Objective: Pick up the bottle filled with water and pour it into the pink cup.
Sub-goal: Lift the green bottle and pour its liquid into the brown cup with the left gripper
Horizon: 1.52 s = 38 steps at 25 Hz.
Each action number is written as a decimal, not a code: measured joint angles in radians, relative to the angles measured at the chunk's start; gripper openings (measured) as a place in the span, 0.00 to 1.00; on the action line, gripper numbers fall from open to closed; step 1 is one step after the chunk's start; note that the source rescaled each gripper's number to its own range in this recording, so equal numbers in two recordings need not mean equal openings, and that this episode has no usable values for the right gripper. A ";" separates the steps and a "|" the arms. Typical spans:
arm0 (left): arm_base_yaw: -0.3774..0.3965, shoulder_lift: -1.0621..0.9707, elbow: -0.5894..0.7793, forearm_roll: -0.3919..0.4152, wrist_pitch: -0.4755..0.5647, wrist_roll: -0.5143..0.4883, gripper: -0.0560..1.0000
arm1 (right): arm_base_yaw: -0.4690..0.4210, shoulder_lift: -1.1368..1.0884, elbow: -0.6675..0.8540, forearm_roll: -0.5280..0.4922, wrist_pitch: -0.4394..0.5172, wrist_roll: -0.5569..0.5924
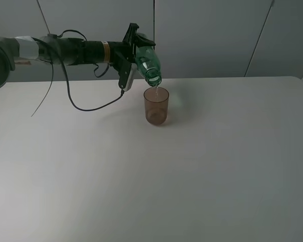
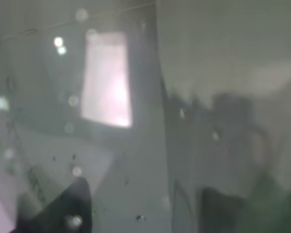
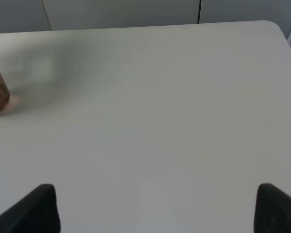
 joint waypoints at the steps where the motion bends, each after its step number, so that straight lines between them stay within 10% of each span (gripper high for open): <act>1: 0.000 0.000 0.000 0.000 0.000 0.002 0.05 | 0.000 0.000 0.000 0.000 0.000 0.000; 38: -0.002 0.000 -0.020 -0.025 -0.017 0.097 0.05 | 0.000 0.000 0.000 0.000 0.000 0.000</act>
